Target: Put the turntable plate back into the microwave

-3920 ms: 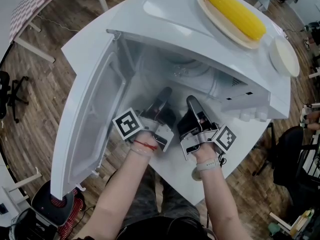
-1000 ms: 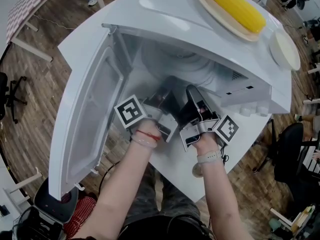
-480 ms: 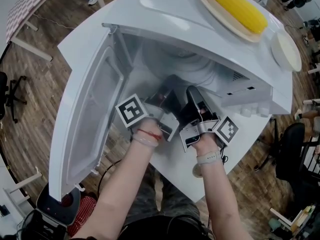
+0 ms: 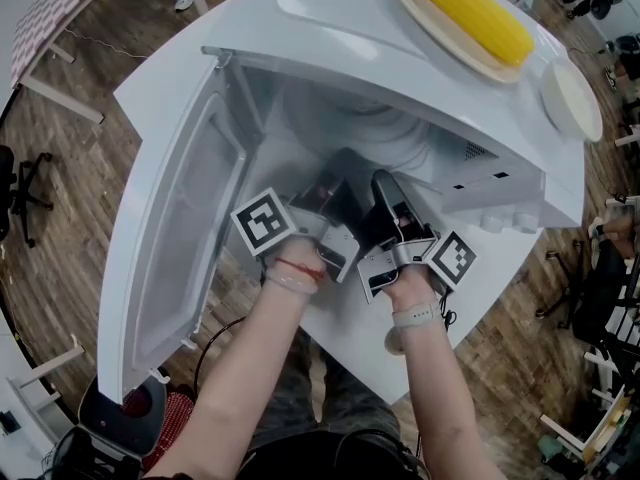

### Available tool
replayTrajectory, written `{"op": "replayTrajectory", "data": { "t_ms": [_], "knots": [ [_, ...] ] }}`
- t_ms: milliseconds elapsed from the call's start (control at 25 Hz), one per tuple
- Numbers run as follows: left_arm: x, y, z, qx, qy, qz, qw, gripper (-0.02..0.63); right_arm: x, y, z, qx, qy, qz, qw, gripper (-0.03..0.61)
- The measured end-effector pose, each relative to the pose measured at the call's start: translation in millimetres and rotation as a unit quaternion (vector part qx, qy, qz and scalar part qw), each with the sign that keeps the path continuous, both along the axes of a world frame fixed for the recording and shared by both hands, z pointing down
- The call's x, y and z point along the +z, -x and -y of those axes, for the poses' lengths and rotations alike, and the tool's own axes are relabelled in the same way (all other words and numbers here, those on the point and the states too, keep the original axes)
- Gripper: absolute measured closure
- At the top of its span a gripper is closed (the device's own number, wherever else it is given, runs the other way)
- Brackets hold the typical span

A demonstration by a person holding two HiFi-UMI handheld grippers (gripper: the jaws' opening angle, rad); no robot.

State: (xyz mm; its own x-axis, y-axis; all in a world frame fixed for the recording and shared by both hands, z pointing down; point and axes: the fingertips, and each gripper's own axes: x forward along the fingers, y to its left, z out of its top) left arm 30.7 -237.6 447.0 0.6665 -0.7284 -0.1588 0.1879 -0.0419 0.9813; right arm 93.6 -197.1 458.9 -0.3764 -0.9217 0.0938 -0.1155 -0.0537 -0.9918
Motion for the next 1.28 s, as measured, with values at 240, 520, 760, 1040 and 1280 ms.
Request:
{"op": "replayTrajectory", "data": {
  "t_ms": [240,520,760,1040,1280],
  "knots": [
    [1.4,0.1,-1.0,0.009,0.001,0.004,1.0000,0.569,-5.0,3.0,2.1,-0.009,-0.016,-0.008,1.000,0.462],
    [1.8,-0.3,-2.0,0.029,-0.008,0.016,0.9994,0.569,-1.3,8.2,7.4,-0.029,-0.019,-0.008,0.999,0.467],
    [1.0,-3.2,-6.6,0.059,-0.016,0.021,0.9979,0.569,-1.5,-0.4,14.8,-0.012,-0.017,0.008,1.000,0.522],
    [-3.2,0.1,-12.8,0.056,-0.013,0.001,0.9984,0.569,-6.9,-6.0,15.4,0.004,-0.020,0.025,0.999,0.523],
    [-5.8,-1.2,-11.3,0.056,-0.014,0.000,0.9983,0.569,-11.5,-9.0,18.2,0.011,-0.020,0.028,0.999,0.523]
  ]
}}
